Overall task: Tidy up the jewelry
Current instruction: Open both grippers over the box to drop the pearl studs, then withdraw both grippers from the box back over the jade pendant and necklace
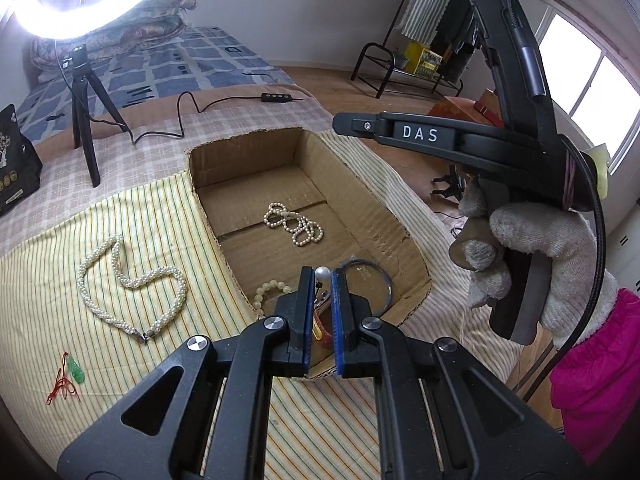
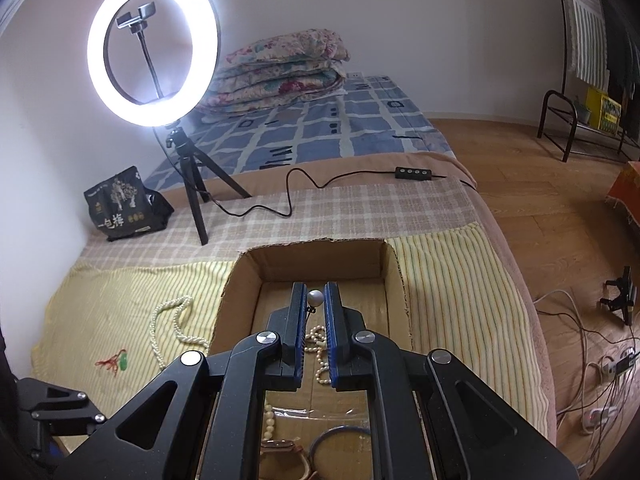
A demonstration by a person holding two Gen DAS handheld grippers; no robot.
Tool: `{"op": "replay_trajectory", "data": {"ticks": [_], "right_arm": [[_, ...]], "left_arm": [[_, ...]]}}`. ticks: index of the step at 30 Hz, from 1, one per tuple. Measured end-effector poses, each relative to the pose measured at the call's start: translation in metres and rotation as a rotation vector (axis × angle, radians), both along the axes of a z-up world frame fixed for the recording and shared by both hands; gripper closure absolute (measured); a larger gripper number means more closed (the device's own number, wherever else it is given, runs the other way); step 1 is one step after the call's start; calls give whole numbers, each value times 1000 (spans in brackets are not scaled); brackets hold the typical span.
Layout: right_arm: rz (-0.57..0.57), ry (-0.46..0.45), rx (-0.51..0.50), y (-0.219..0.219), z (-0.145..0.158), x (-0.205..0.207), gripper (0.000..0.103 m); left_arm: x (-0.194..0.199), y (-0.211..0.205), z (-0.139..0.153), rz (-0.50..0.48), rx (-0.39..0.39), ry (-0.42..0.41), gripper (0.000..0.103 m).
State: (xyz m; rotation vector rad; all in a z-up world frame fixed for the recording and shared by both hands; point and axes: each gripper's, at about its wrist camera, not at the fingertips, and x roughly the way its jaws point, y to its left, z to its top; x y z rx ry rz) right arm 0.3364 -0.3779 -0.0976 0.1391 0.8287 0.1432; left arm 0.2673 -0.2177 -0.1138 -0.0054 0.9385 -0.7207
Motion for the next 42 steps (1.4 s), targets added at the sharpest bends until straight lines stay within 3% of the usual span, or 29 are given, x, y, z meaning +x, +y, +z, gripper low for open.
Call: {"op": "replay_trajectory", "data": {"ticks": [3, 4, 5, 6, 7, 8, 9, 13, 28, 42], "right_arm": [[-4, -6, 7, 0, 1, 0, 95], [-5, -6, 7, 0, 1, 0, 90], [-7, -5, 5, 0, 1, -1, 76], [-9, -6, 3, -1, 1, -1, 68], [-15, -11, 1, -1, 1, -2, 54], [-22, -22, -2, -1, 2, -3, 43], [-31, -28, -5, -2, 3, -3, 40], [-80, -42, -35, -3, 8, -4, 23], [-102, -34, -44, -4, 12, -9, 23], [-33, -99, -11, 31, 35, -14, 23]], "left_arm": [[-1, 0, 1, -7, -7, -1, 97], [-1, 0, 1, -9, -4, -1, 97], [-2, 0, 1, -12, -1, -4, 97], [-2, -1, 2, -13, 2, -6, 87], [-2, -2, 2, -14, 5, -7, 77], [-2, -2, 3, -12, 6, -9, 53], [-3, -1, 3, -3, 4, -16, 37], [-2, 0, 4, 9, 11, -19, 32], [-7, 10, 3, 18, 49, -20, 32], [-4, 85, 16, 111, 64, -53, 32]]}}
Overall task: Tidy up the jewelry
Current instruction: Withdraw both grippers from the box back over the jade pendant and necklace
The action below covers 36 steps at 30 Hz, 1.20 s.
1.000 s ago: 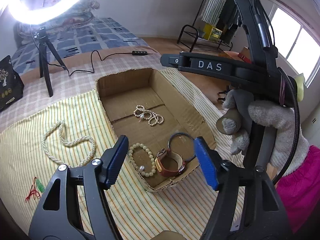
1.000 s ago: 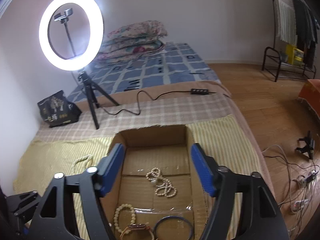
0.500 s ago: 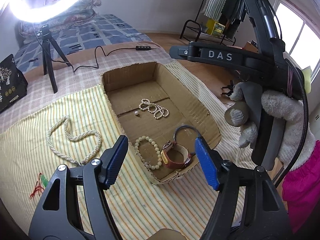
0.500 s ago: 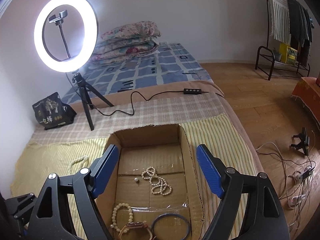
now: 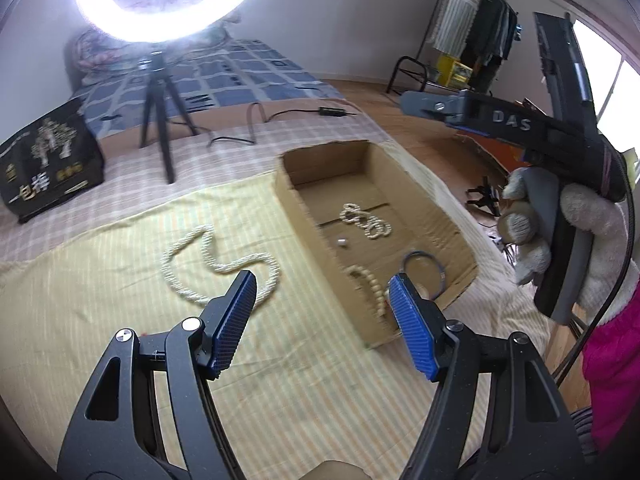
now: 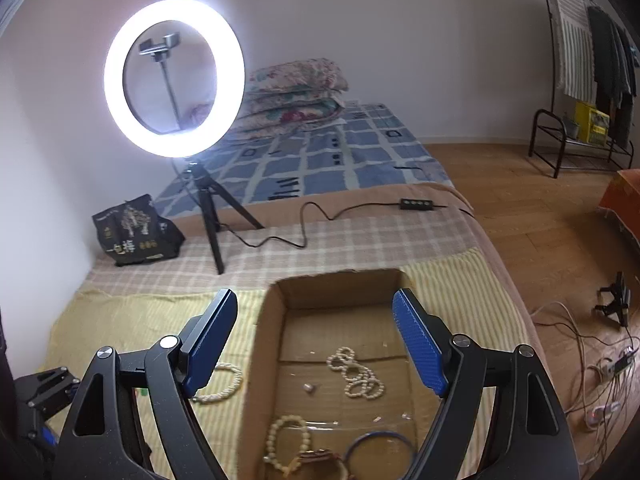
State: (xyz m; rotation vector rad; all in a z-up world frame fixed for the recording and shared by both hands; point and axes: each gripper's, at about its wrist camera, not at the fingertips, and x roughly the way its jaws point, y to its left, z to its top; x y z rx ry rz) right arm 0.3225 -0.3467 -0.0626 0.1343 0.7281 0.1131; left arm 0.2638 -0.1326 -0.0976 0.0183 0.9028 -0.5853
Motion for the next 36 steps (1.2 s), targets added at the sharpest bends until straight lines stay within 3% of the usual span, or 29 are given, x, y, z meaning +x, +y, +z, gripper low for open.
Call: {"op": "replay_trajectory", "data": {"ticks": [11, 23, 29, 31, 33, 36], "right_arm": [[118, 15, 8, 50, -3, 7, 23], [287, 162, 18, 107, -41, 23, 23], [384, 237, -31, 139, -67, 19, 23], [413, 257, -59, 147, -75, 16, 23], [451, 281, -90, 156, -85, 13, 23], [511, 319, -162, 171, -100, 6, 23]], "left_arm": [[-3, 65, -15, 73, 58, 26, 32], [-3, 118, -43, 129, 65, 126, 32], [7, 141, -56, 188, 48, 179, 32], [9, 144, -59, 196, 52, 183, 35], [13, 144, -65, 194, 69, 195, 47], [18, 141, -76, 183, 98, 211, 52]]}}
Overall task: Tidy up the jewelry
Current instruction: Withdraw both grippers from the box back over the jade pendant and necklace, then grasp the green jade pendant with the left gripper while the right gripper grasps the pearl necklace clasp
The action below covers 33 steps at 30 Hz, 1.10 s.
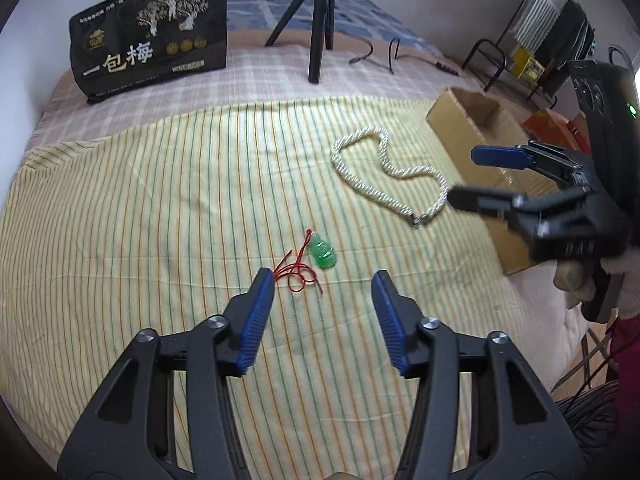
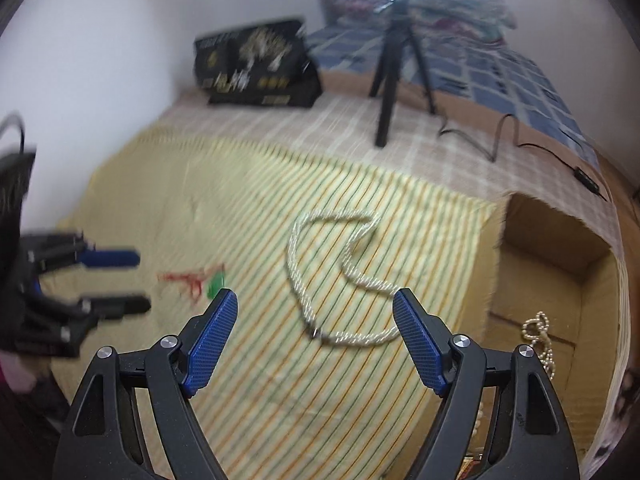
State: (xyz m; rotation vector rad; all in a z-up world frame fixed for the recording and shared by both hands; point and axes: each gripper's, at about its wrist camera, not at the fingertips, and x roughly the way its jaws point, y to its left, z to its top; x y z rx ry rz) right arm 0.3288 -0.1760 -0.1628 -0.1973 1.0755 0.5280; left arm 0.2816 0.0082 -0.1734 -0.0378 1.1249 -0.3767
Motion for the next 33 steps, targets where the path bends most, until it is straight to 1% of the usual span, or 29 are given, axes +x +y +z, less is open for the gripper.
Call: {"op": "replay_trajectory", "data": {"ticks": [3, 4, 5, 7, 10, 11, 12, 13, 15, 21, 28, 30, 33], "right_arm": [[67, 16, -70, 10, -14, -7, 24], [82, 18, -92, 13, -19, -8, 27], [90, 21, -104, 14, -22, -9, 33], [110, 38, -128, 17, -29, -10, 37], [122, 55, -138, 17, -34, -9, 39], [122, 60, -138, 16, -35, -9, 41], [121, 65, -138, 16, -36, -7, 43], [121, 70, -138, 15, -38, -7, 46], [120, 77, -133, 14, -40, -5, 51], [121, 81, -139, 17, -45, -2, 52], [131, 85, -145, 23, -53, 0, 52], [125, 86, -151, 23, -57, 1, 55], [119, 89, -146, 23, -60, 3, 56]], "left_arm": [[3, -5, -8, -20, 20, 10, 52], [4, -6, -11, -27, 28, 13, 52], [5, -7, -13, -30, 31, 16, 52], [8, -9, -17, -34, 36, 22, 52], [14, -12, -24, -36, 38, 37, 52], [17, -12, -27, -33, 35, 44, 53], [19, -13, -29, -31, 31, 50, 58], [21, -14, -30, -32, 30, 54, 60], [24, -17, -33, -35, 30, 58, 60], [27, -28, -41, -57, 60, 55, 60], [35, -27, -51, -42, 76, 65, 60], [37, -27, -52, -41, 80, 63, 64], [39, -28, -55, -45, 87, 58, 65]]}}
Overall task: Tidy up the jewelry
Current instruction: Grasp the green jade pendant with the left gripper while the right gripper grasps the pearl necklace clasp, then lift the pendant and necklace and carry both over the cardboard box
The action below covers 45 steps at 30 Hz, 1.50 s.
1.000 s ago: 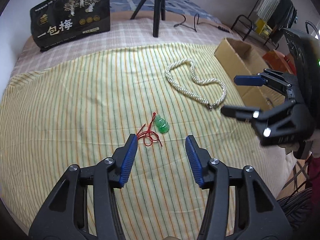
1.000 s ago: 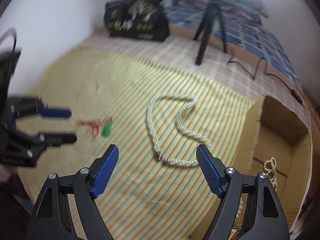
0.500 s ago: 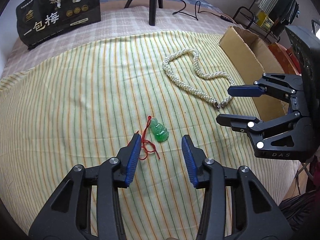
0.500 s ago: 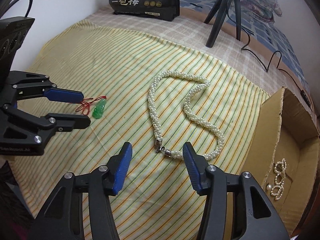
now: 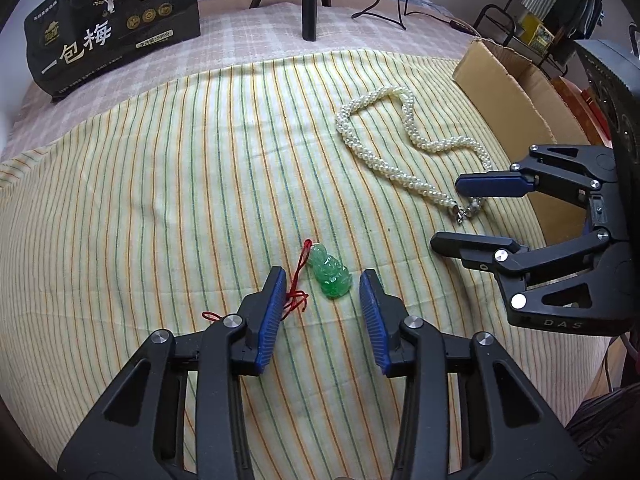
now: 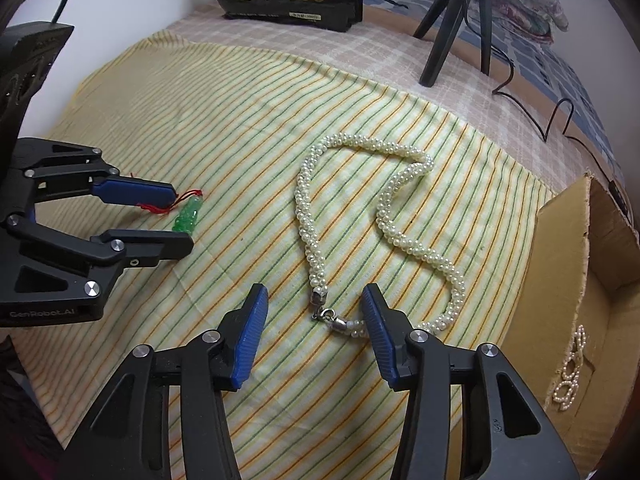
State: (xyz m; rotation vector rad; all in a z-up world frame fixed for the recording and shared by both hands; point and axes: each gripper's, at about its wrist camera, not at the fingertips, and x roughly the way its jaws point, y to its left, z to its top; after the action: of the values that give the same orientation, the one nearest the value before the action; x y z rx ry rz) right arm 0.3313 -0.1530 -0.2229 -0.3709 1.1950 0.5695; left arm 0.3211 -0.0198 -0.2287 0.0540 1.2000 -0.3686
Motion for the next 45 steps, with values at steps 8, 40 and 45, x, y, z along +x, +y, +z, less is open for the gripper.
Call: {"op": "replay_trajectory", "data": {"ticks": [8, 40, 45], "right_arm": [[-25, -4, -19, 3, -3, 0, 75], [-216, -134, 205, -35, 83, -4, 97], [-260, -177, 253, -45, 106, -7, 97]], "left_arm": [[1, 3, -3, 7, 8, -18, 81], [-24, 12, 69, 98, -126, -132, 86], [-35, 1, 87, 80, -164, -164, 86]]}}
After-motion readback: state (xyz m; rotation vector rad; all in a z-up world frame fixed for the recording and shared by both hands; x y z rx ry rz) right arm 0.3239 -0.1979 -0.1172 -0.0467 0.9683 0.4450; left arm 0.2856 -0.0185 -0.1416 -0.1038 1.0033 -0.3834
